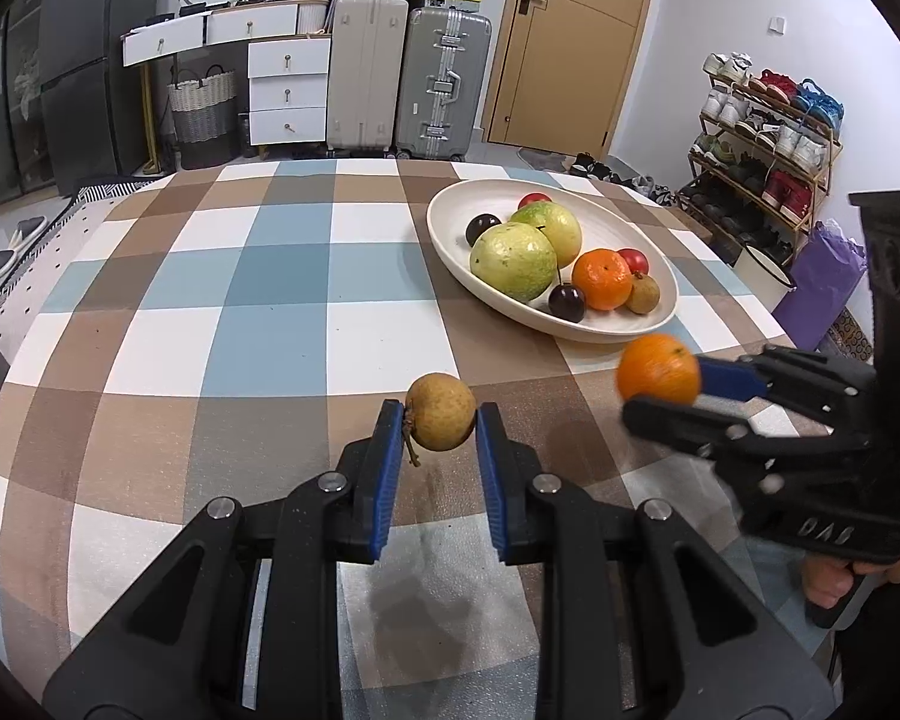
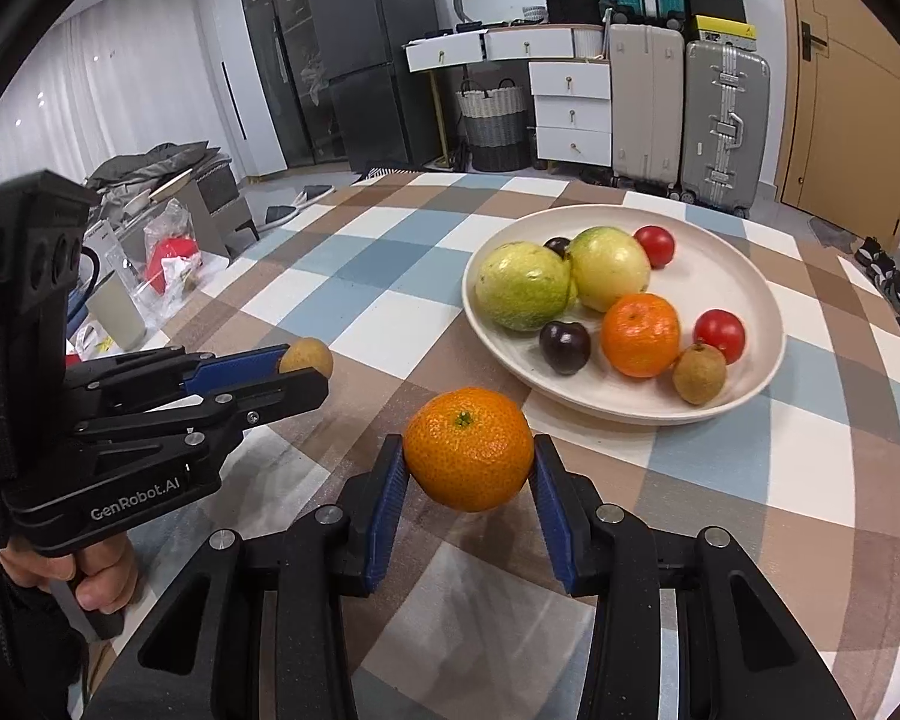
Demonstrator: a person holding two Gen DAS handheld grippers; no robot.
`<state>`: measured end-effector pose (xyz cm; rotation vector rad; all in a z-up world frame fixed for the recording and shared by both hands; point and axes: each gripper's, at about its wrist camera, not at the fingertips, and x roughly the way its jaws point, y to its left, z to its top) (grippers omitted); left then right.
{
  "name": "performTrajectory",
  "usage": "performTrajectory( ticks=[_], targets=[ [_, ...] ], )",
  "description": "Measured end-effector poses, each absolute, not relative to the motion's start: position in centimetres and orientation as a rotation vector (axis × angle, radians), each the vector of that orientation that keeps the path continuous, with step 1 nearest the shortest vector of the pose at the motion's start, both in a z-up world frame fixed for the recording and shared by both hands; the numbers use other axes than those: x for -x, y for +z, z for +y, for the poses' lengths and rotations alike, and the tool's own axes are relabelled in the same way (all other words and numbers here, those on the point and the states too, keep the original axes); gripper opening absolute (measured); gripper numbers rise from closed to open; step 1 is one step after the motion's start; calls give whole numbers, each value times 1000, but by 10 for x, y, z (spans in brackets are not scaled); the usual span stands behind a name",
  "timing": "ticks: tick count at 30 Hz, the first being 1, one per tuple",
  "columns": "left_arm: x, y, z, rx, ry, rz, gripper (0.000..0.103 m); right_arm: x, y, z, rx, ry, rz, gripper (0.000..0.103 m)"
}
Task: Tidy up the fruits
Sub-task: 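Carry the pear and orange onto the cream plate and release both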
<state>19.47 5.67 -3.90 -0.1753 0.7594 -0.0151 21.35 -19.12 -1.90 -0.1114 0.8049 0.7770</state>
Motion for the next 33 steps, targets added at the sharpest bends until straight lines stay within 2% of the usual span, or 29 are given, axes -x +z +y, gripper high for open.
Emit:
performTrajectory(
  ticks=[17,33],
  targets=[
    [-206,-16,42,119,-49,725,22,-232,4,-262,-15,676,772,42],
    [-276,25,27,98,-98,678,22,-281,25,-266,-3,626,763,42]
  ],
)
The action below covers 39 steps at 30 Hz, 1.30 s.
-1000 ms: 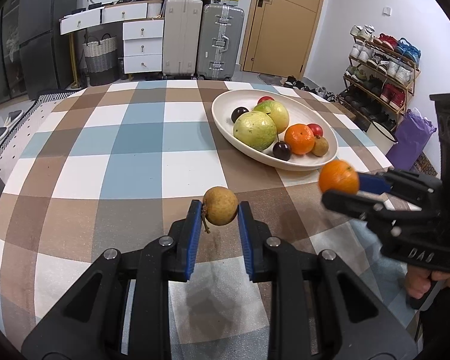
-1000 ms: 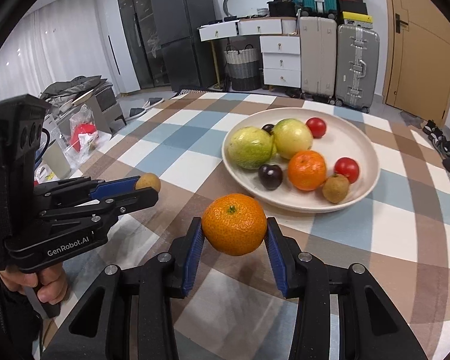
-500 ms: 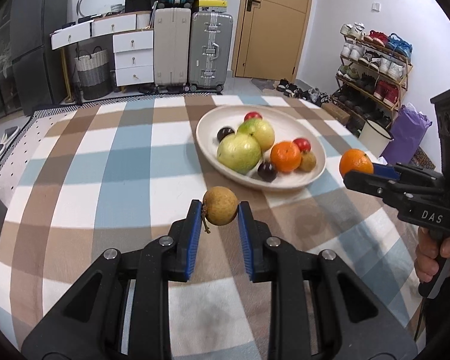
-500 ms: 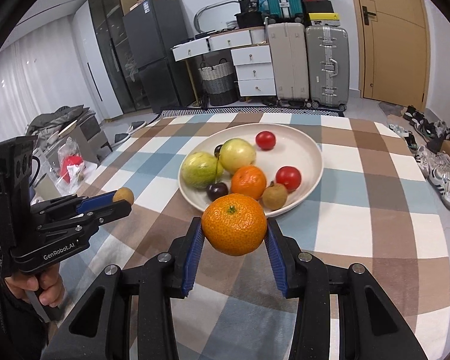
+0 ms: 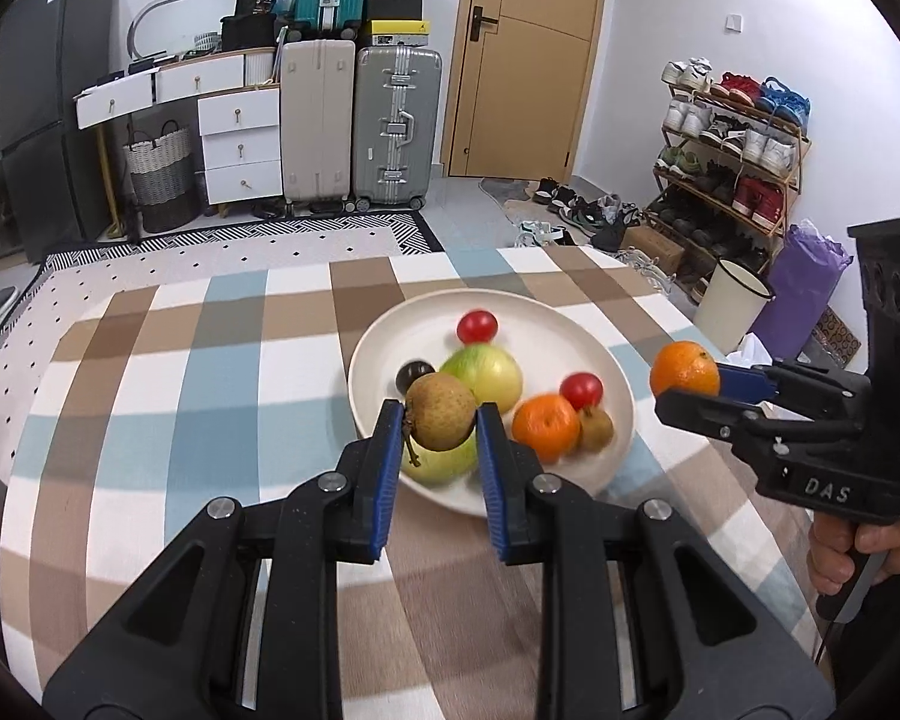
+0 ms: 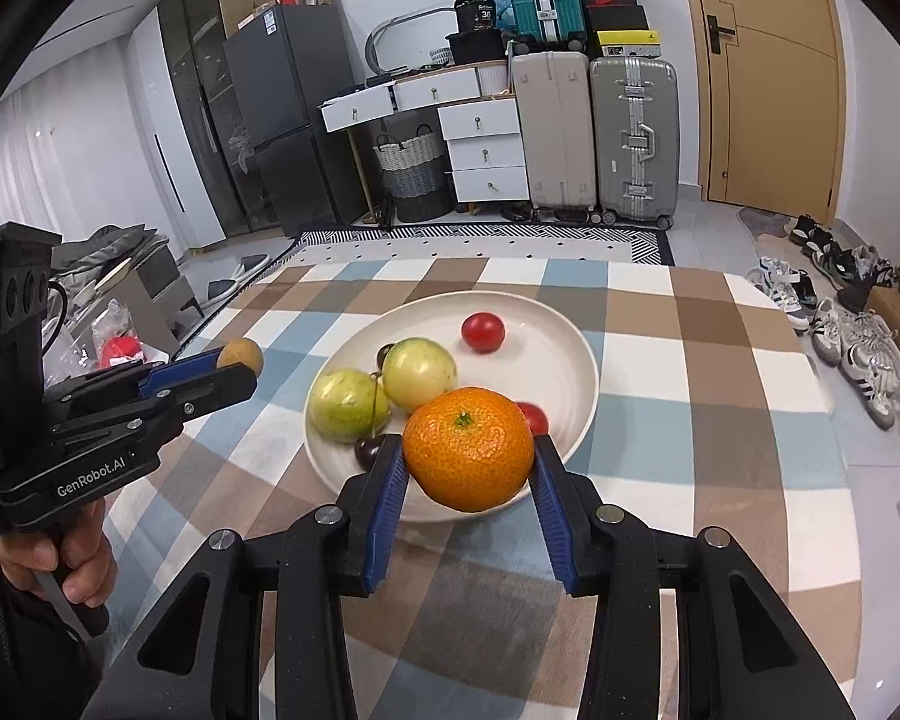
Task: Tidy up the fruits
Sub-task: 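Carry the pear and orange onto the cream plate and release both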
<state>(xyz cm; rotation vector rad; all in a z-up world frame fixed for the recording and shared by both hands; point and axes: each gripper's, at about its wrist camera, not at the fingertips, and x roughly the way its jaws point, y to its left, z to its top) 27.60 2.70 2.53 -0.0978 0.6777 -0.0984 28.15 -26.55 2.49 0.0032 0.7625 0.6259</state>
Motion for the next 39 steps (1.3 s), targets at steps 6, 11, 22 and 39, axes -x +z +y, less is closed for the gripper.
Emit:
performTrajectory(
  ticks=[6,11,22,39],
  targets=[
    [-305,23,31,98,-101,678,22,-303,23,-261,-1,616,775,42],
    [-327,13,35,78,-89,695,22,-324,22,-257,-17,608,782,42],
    [-373,-4,41,56,-88,722,22,-368,11,-248,-32,593,818,42],
    [-393,-32,37,26,-91,786,22,-385,-21,-236,-4,605,873,45]
  ],
)
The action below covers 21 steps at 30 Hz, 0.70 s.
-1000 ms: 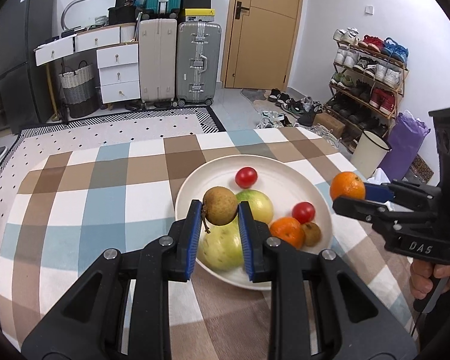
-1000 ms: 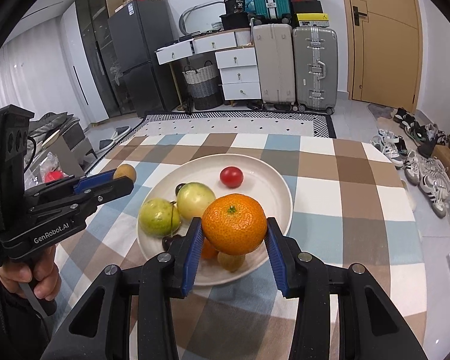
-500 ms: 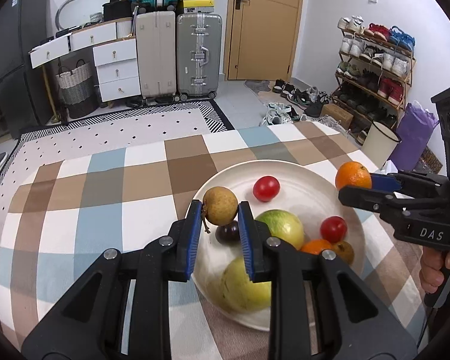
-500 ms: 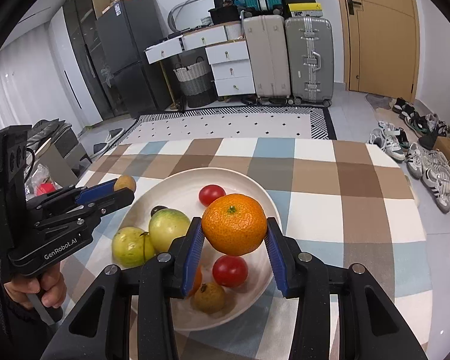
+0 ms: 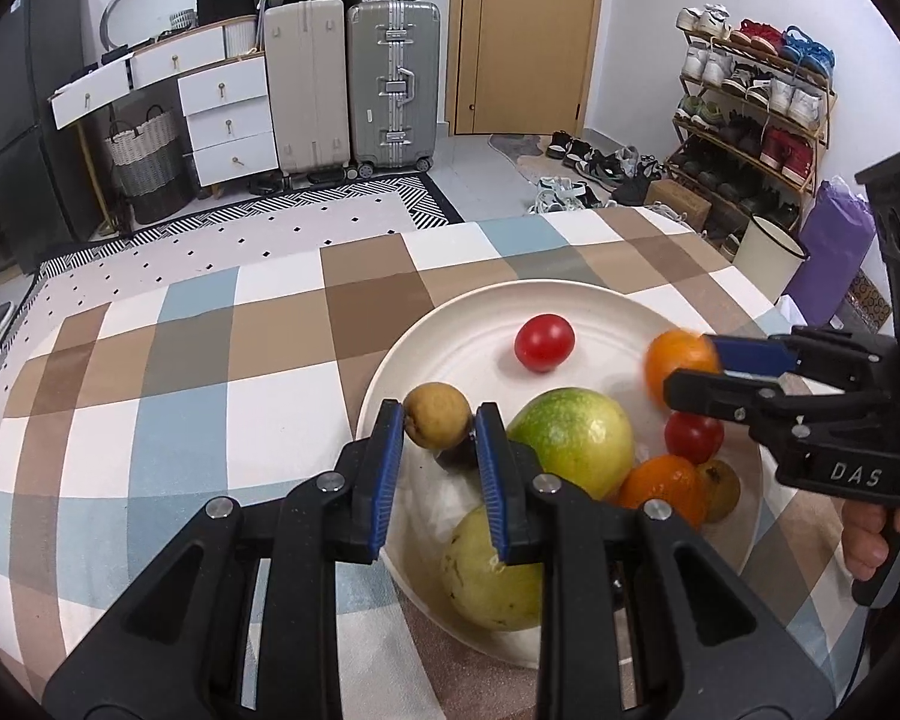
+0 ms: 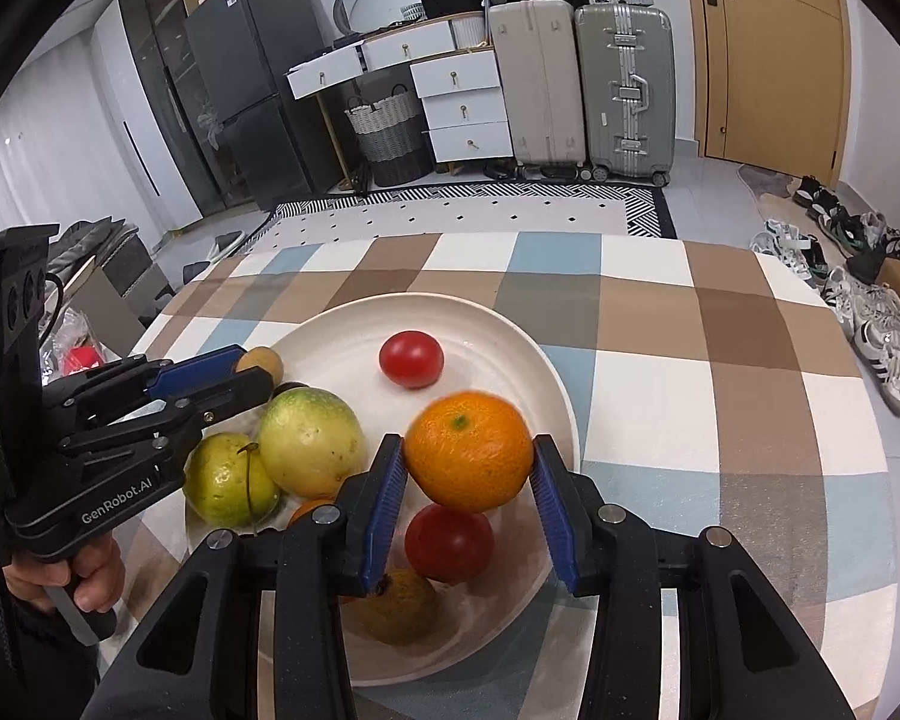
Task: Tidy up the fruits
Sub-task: 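Carry the pear and orange onto the cream plate and release both, then withdraw both grippers from the plate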
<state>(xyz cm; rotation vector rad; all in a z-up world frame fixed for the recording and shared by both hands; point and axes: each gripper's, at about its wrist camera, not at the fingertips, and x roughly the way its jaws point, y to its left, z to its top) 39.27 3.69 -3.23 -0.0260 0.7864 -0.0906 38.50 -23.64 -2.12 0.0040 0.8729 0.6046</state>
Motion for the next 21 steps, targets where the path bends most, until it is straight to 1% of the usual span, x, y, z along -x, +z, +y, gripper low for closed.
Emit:
performTrajectory(
  ticks=[3,4,5,7,8,9,10,12,13,14,15,18,20,21],
  targets=[
    [-392,-31,40,39,-90,795,23,-383,-15,-241,-18,608,855,49],
    [-392,-30,41,37,-85,799,27,-384,-14,-242,-19,603,854,49],
    [-392,-31,41,32,-74,807,34,-384,-13,-244,-16,594,854,50],
    [-389,-30,43,30,-62,809,43,-383,-11,-247,-12,575,851,55],
    [-387,-29,44,32,-60,806,51,-382,-10,-248,-15,575,850,63],
    [-385,-28,45,33,-58,804,56,-382,-9,-249,-20,575,847,71],
    [-383,-27,46,35,-53,800,65,-381,-8,-250,-21,572,842,74],
    [-375,-24,48,37,-35,779,71,-380,-5,-250,-13,562,833,83],
    [-371,-22,48,38,-33,775,78,-378,-4,-250,-7,566,826,85],
    [-367,-20,50,39,-29,770,85,-376,-2,-250,-4,566,821,89],
    [-362,-19,52,43,-23,760,86,-374,-1,-249,1,564,814,94],
    [-349,-14,57,69,-29,745,89,-364,5,-250,9,555,785,102],
    [-338,-10,60,92,-19,726,103,-356,7,-254,-19,593,769,102],
    [-332,-8,62,98,-11,709,103,-352,7,-256,-32,612,768,102]
  ],
)
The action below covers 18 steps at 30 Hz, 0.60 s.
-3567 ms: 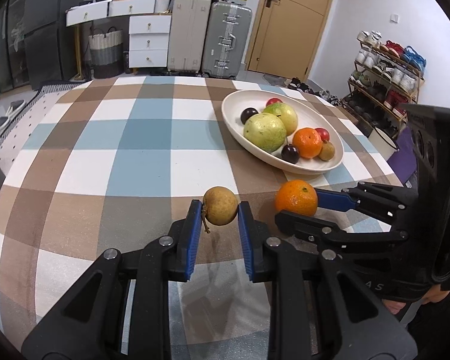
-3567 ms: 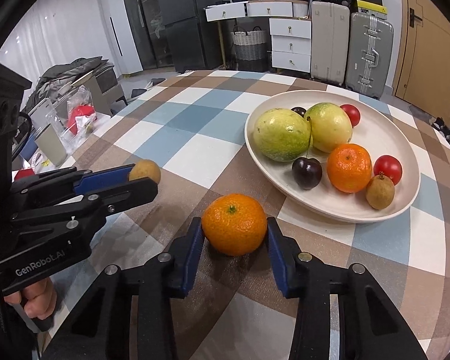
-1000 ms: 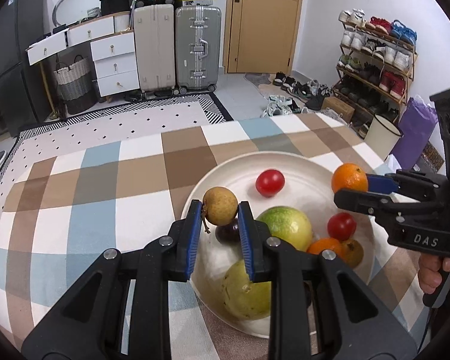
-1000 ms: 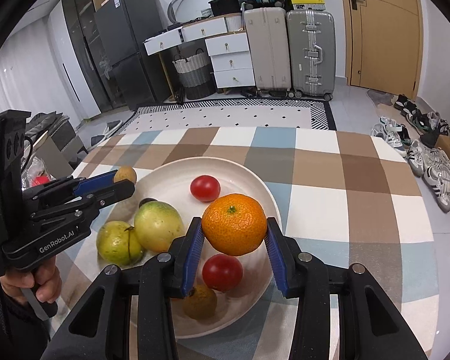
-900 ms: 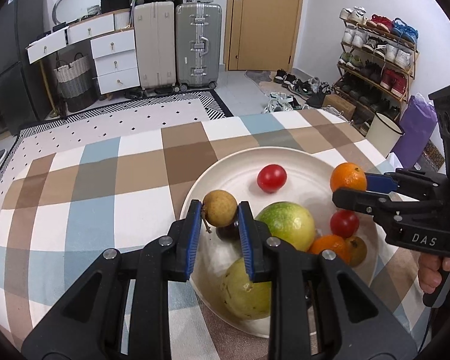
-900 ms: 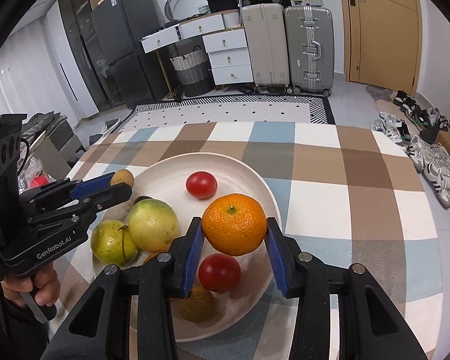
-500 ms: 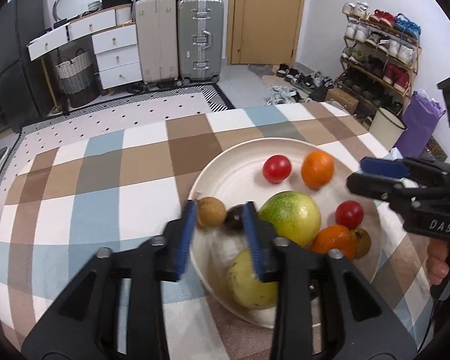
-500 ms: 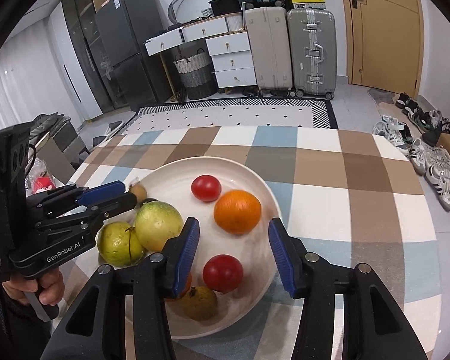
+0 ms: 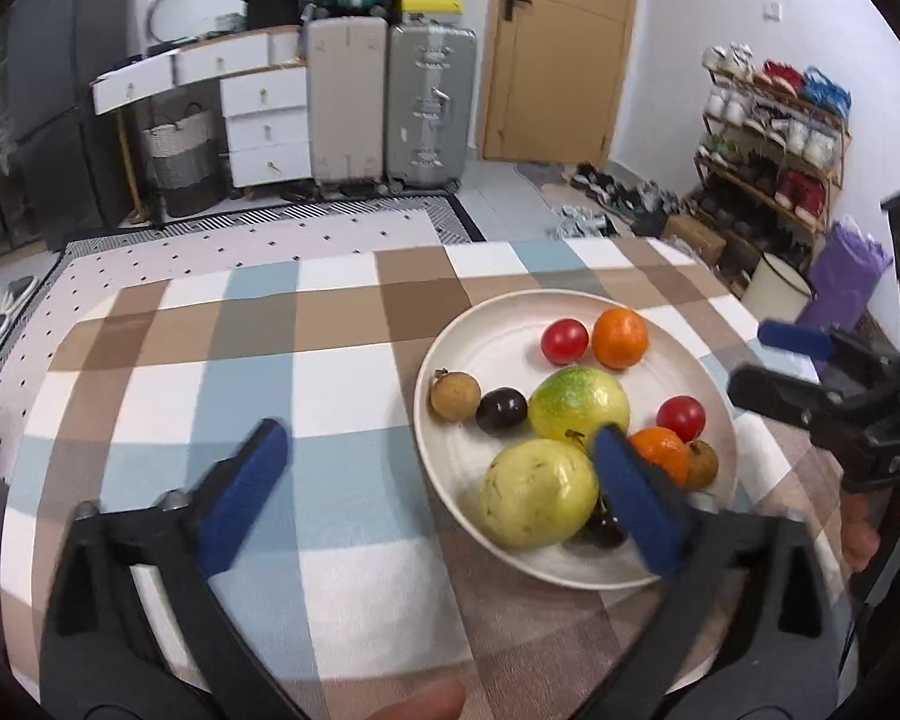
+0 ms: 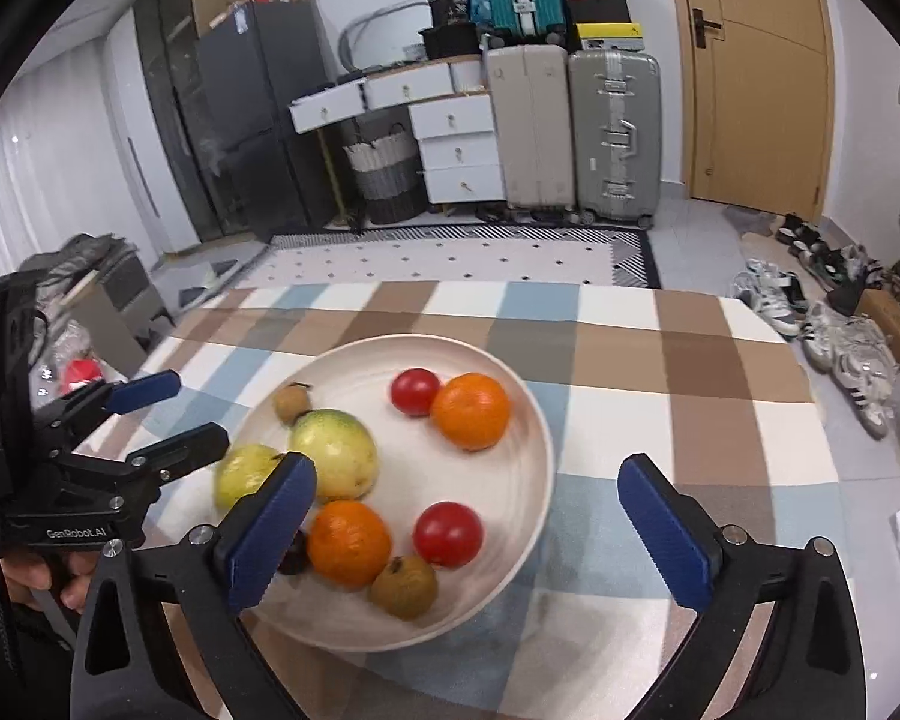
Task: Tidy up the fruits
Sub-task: 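Withdraw both grippers from the plate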
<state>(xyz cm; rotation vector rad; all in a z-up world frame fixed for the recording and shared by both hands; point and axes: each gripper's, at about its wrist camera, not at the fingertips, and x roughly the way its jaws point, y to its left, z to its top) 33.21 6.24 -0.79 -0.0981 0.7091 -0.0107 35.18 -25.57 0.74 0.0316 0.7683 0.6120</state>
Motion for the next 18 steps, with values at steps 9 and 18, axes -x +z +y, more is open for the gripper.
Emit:
performTrajectory(
  ticks=[9,18],
  targets=[
    [-278,0,60,101,11,648,103,-304,11,-270,-49,663,690,103],
    [-229,-1,39,74,21,599,103,-254,12,-292,-71,679,615,103]
  ],
)
